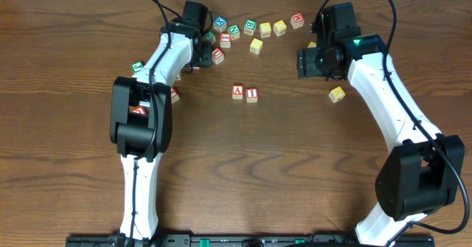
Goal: Spell out AI2
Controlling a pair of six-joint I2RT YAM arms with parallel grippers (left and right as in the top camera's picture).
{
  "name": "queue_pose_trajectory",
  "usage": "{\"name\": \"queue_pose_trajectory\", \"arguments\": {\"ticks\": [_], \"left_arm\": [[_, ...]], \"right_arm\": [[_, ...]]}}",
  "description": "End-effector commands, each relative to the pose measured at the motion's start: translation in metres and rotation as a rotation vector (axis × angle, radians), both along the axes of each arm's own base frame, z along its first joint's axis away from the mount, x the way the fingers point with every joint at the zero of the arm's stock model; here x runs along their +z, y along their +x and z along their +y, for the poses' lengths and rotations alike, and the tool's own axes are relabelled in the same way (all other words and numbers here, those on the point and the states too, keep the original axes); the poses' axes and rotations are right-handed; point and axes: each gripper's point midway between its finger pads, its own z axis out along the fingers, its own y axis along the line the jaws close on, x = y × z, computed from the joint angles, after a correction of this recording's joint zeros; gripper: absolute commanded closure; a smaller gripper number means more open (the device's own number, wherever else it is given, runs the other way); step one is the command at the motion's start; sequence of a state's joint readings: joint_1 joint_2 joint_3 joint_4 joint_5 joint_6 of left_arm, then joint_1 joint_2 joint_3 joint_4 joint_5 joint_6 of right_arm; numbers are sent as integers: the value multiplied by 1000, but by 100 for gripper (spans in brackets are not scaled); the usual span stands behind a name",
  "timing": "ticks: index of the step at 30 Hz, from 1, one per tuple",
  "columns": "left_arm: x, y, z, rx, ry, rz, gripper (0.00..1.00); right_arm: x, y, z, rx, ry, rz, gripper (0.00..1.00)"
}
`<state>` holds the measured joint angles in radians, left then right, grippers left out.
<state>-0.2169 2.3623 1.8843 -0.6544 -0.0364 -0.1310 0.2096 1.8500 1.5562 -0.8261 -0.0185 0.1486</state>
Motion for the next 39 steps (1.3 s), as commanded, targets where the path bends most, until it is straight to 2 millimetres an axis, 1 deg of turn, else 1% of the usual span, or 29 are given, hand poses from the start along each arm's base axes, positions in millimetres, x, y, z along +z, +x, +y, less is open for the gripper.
{"name": "queue_pose_trajectory", "arguments": {"ticks": [1, 4, 9, 13, 17, 21, 26, 29, 32, 34, 37, 39], "left_arm": [[12, 5, 4, 7, 11, -26, 64], [13, 4, 4, 7, 12, -24, 65], [12, 2, 4, 7, 14, -15, 71], [13, 3, 4, 7, 14, -16, 71], [19, 3, 4, 7, 12, -24, 71], [37, 3, 3, 6, 7, -48, 71], [79, -1, -2, 3, -11, -103, 71], [104, -12, -16, -5, -27, -120, 71], [119, -28, -37, 16, -65, -113, 71], [121, -39, -61, -11, -104, -92, 71], [117, -59, -96, -60, -148, -45, 71], [115, -70, -114, -64, -161, -23, 71]], "right_arm": [[14, 0, -5, -5, -9, -34, 22], [14, 0, -5, -5, -9, -31, 22], [14, -1, -5, -4, -9, -31, 22], [14, -1, -5, -5, -10, -30, 22], [14, -1, -5, -5, -9, -31, 22], [15, 2, -7, -10, -11, -40, 22], [15, 4, -20, -70, 4, -36, 22], [15, 7, -32, -133, 23, -36, 22], [16, 10, -43, -192, 41, -42, 22], [16, 12, -51, -224, 52, -43, 22], [17, 12, -58, -236, 76, -38, 22], [16, 12, -63, -246, 87, -32, 22]]}}
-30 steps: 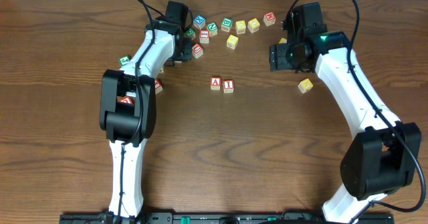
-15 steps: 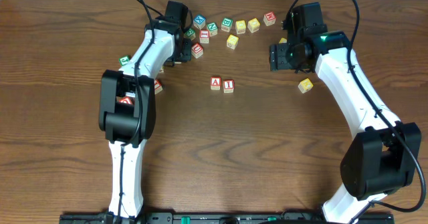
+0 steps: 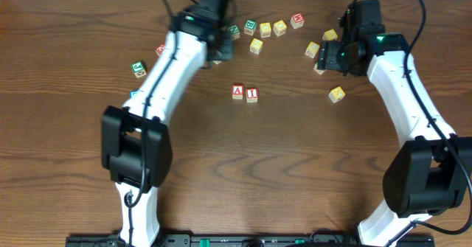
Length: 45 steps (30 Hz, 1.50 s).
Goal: Spell out AI2
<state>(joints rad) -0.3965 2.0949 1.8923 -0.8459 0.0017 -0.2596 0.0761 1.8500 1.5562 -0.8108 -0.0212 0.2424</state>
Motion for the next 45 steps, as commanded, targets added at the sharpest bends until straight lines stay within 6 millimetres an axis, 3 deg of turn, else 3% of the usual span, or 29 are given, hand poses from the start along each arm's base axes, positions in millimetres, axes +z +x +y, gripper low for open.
{"name": "queue_pose_trajectory", "arguments": {"ticks": [1, 7, 11, 17, 22, 26, 31, 36, 45], "left_arm": [[-5, -21, -37, 7, -58, 52, 71], [-9, -57, -95, -111, -54, 69, 71], [-24, -79, -116, -146, -42, 87, 71], [-51, -90, -124, -94, -31, 83, 71], [-70, -85, -124, -27, -63, 54, 71], [-76, -73, -116, 31, -40, -15, 71], [-85, -63, -121, 37, -50, -48, 71], [-101, -64, -120, 37, -31, -28, 71], [-108, -67, -116, 41, -17, -24, 71]], "right_arm": [[14, -1, -5, -32, 43, -28, 22], [12, -5, -14, -38, 40, -8, 22], [10, -9, -19, -48, 38, 11, 21], [6, -17, -22, -18, 19, 45, 21], [5, -20, -23, -16, 17, 60, 22], [4, -22, -23, -16, 17, 67, 22], [4, -23, -23, -14, 14, 71, 21], [3, -25, -24, -14, 6, 81, 21], [2, -26, -24, -6, 3, 84, 20]]}}
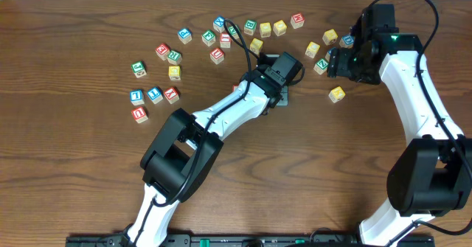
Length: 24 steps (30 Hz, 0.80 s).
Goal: Spell out AI2
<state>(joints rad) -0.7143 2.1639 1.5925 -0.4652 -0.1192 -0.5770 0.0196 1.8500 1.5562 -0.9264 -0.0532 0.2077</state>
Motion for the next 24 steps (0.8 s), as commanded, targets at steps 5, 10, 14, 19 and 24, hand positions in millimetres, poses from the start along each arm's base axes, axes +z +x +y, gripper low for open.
{"name": "queue_pose_trajectory", "arguments": {"ticks": [5, 10, 14, 19, 24], "left_arm": [[-22, 2, 8, 25, 32, -2, 71], [-32, 3, 8, 26, 39, 6, 70], [-31, 5, 7, 26, 30, -3, 63], [-29, 6, 5, 26, 24, -11, 58], [-7, 14, 0, 28, -11, -50, 53]], "right_arm": [[13, -1, -4, 6, -7, -31, 19], [13, -2, -4, 6, -7, -28, 19], [13, -2, -4, 6, -7, -26, 19], [13, -2, -4, 6, -7, -26, 19], [14, 0, -4, 5, -7, -34, 19]]}}
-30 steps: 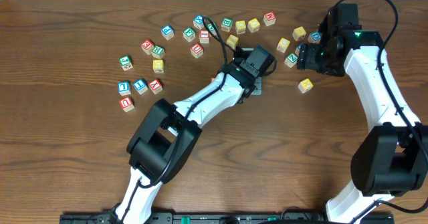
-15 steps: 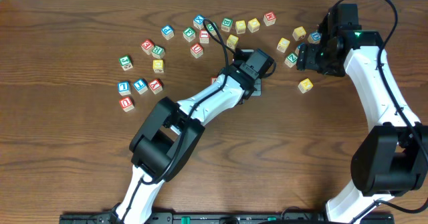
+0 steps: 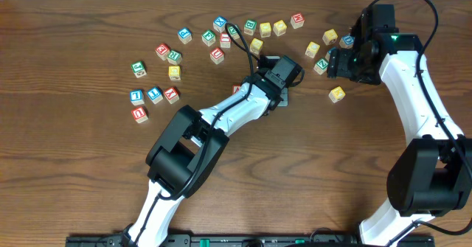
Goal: Spell out AI2
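Note:
My left arm reaches across the middle of the table. Its gripper [image 3: 285,97] sits just right of where the row is laid, and the wrist hides its fingers. Only a red sliver of one row block [image 3: 237,89] shows from under the forearm. Whether a block sits between the fingers is hidden. My right gripper [image 3: 333,63] hovers at the right, beside a green-lettered block [image 3: 321,65]; its jaws are in shadow.
Loose letter blocks lie along the back, among them a red one [image 3: 216,54] and a yellow one [image 3: 256,45]. A second group with a red block [image 3: 171,94] lies at the left. A yellow block [image 3: 336,94] sits alone below the right gripper.
The left gripper has shifted a little up and to the right beside the row, and its elbow has moved slightly right. The right arm and the loose blocks are unchanged.
The left gripper was first among the back blocks at the upper left, with the A and 1 blocks standing free in the middle. Then it was further right among the back blocks. Later it lay over the row. The right gripper went from the centre-right outward.

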Controlling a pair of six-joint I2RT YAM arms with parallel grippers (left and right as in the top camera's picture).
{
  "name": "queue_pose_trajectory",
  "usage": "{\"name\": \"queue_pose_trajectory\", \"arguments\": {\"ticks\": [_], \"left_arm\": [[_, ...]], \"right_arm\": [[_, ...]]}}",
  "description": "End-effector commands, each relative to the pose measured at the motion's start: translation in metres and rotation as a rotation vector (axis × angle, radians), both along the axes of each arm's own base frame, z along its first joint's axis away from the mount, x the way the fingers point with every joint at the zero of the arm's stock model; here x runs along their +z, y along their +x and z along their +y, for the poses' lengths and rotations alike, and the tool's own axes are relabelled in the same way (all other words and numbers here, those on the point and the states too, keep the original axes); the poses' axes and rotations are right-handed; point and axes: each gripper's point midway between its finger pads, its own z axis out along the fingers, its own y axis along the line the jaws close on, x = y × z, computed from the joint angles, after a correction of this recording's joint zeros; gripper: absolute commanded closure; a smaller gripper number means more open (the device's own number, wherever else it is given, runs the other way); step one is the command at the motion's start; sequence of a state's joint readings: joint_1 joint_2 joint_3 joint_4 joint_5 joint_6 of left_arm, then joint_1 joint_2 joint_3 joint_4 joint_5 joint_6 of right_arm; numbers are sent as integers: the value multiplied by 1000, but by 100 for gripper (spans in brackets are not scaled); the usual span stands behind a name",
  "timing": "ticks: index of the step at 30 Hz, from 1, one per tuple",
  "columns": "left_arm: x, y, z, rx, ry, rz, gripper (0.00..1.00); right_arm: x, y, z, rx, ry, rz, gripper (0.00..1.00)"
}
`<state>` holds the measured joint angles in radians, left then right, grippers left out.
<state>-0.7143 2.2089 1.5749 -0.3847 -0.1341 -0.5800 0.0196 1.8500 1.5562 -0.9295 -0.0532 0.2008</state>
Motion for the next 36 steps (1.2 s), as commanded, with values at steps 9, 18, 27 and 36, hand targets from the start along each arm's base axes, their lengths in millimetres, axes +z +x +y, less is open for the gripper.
{"name": "queue_pose_trajectory", "arguments": {"ticks": [9, 18, 27, 36], "left_arm": [[85, 21, 12, 38, -84, -131, 53], [163, -1, 59, 4, -44, -163, 55], [137, -35, 144, 58, 133, 66, 92], [84, -32, 154, 35, 35, 209, 93]], "right_arm": [[15, 4, -4, -1, -4, -50, 15], [15, 3, 4, -27, 47, -43, 1], [-6, -9, 57, 28, 128, -5, 76], [-34, -16, 109, 34, 175, 1, 99]]}}
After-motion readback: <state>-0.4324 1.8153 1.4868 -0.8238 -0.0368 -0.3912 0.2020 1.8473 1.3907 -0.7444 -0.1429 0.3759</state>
